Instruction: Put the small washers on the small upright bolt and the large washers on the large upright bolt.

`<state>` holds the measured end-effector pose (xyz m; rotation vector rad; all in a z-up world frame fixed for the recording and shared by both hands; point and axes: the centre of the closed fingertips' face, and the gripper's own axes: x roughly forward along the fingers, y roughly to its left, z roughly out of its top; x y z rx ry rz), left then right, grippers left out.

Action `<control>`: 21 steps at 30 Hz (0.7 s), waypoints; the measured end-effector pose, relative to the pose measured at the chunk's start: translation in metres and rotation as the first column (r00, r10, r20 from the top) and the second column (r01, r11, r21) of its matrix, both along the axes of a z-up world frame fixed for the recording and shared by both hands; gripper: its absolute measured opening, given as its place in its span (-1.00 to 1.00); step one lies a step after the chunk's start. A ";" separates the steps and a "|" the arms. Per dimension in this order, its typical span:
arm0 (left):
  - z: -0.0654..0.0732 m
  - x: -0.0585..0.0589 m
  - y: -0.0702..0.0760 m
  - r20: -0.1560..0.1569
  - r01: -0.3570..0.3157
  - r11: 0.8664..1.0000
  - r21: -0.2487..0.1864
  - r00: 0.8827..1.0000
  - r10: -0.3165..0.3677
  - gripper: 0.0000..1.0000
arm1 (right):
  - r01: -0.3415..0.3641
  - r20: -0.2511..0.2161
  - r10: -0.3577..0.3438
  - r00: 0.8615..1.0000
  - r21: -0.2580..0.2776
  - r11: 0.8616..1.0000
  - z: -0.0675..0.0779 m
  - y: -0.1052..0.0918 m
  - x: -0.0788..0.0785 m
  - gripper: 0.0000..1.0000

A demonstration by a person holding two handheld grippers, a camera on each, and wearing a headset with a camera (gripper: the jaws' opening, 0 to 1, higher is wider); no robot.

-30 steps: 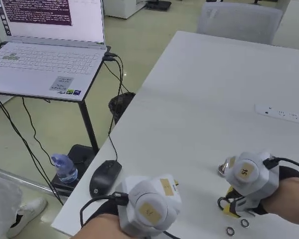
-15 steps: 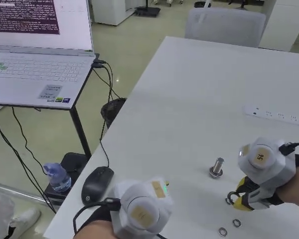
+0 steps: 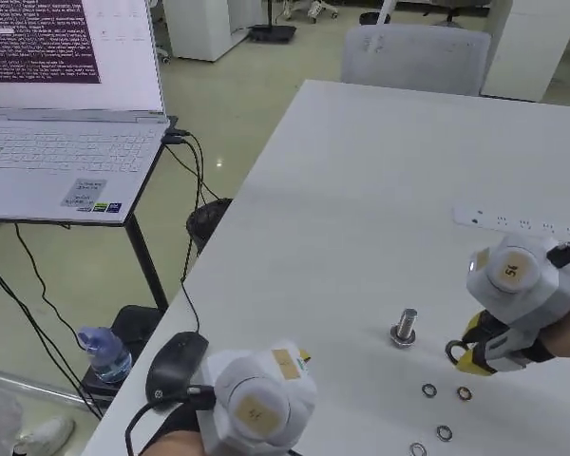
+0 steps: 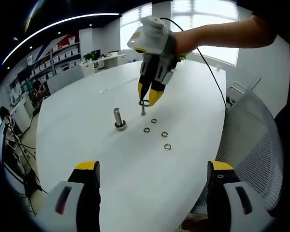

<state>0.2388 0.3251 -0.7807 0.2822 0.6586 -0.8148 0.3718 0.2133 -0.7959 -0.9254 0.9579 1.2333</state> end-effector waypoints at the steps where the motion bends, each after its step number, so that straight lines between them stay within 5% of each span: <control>1: -0.003 -0.001 0.000 -0.003 0.008 1.000 0.018 1.000 -0.008 0.81 | -0.002 0.005 0.002 1.000 0.003 1.000 0.002 0.002 0.005 -0.57; 9: -0.004 -0.002 -0.003 -0.011 0.002 1.000 0.005 1.000 -0.002 0.81 | 0.013 0.020 -0.014 1.000 0.028 1.000 0.011 0.018 0.029 -0.57; 21: -0.007 -0.001 -0.002 -0.013 -0.009 1.000 0.008 1.000 0.009 0.78 | -0.014 0.003 0.014 1.000 0.037 0.999 0.011 0.046 0.028 -0.57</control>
